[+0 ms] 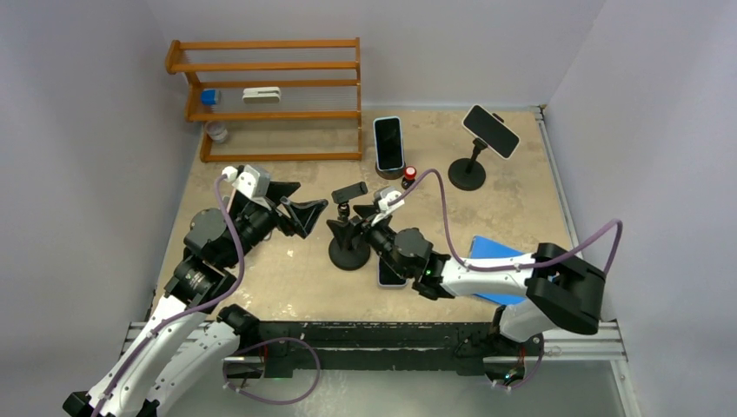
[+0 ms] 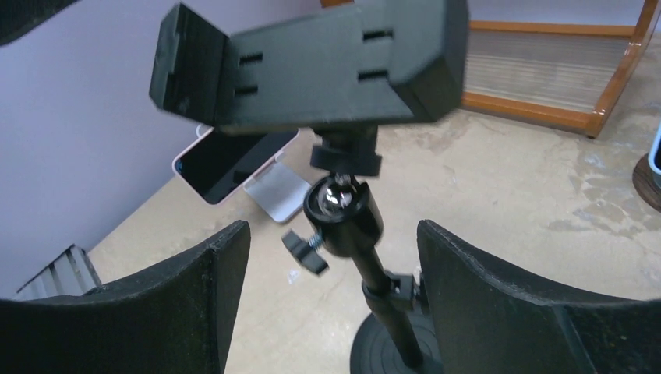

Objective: Remove the phone from the phone stand
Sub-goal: Pick up the phone stand at the center of the board.

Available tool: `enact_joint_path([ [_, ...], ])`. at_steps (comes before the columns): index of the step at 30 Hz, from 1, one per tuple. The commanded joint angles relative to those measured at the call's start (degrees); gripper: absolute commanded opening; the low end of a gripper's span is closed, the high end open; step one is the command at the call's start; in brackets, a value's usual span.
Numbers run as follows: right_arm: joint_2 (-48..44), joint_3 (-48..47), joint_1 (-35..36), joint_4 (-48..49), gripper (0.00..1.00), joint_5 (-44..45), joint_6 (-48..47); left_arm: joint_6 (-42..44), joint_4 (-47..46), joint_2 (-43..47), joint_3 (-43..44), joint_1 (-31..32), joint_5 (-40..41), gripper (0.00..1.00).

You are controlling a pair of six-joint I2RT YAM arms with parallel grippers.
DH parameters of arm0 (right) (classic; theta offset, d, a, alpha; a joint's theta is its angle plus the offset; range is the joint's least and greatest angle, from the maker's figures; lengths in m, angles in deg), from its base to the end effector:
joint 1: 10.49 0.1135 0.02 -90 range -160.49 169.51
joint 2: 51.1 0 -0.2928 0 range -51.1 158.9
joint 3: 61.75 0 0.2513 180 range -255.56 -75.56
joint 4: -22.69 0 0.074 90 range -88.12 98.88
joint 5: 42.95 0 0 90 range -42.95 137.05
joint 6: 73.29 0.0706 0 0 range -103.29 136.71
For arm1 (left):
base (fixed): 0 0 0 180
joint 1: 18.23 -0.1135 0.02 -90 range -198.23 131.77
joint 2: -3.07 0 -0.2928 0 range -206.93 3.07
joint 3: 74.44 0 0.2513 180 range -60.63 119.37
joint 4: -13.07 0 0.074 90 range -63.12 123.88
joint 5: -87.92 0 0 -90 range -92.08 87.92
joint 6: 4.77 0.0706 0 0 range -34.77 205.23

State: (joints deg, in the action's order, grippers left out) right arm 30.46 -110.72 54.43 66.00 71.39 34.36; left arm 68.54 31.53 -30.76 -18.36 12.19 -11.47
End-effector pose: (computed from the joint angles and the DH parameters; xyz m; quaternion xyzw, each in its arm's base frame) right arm 0.1640 0.2817 0.2935 -0.1013 0.6364 0.3956 0.6544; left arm 0.1258 -0.0873 0.3812 0.1407 0.6690 -0.3421 0.6447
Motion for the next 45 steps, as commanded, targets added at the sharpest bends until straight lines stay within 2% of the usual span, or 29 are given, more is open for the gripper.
enact_joint_path([
  [1,2.86,-5.37,0.11,2.06,0.78,3.63,0.62,1.13,-1.22,0.45,-0.38,0.17,0.97,0.76],
  [9,6.77,-8.99,0.11,0.68,0.65,5.47,0.17,0.97,-1.22,0.65,-0.34,0.26,1.04,0.76],
  [19,7.65,-10.78,0.11,0.45,0.41,7.88,-3.28,0.78,-1.30,1.15,-0.31,0.43,0.65,0.76],
  [23,7.41,-11.77,0.11,0.53,0.26,7.81,-4.87,0.78,-1.30,1.38,-0.34,0.57,0.76,0.76],
  [27,7.49,-14.10,0.11,-0.09,0.01,7.42,-7.36,0.69,-1.08,1.40,-0.34,0.68,1.31,0.76],
  [36,11.12,-23.59,-1.06,0.93,0.00,7.14,-13.75,0.26,-0.65,3.50,-0.51,0.74,5.57,0.76],
  [45,18.85,-34.37,-7.05,0.39,0.00,2.12,-11.74,-0.19,0.00,5.64,-0.69,0.86,11.01,0.76],
])
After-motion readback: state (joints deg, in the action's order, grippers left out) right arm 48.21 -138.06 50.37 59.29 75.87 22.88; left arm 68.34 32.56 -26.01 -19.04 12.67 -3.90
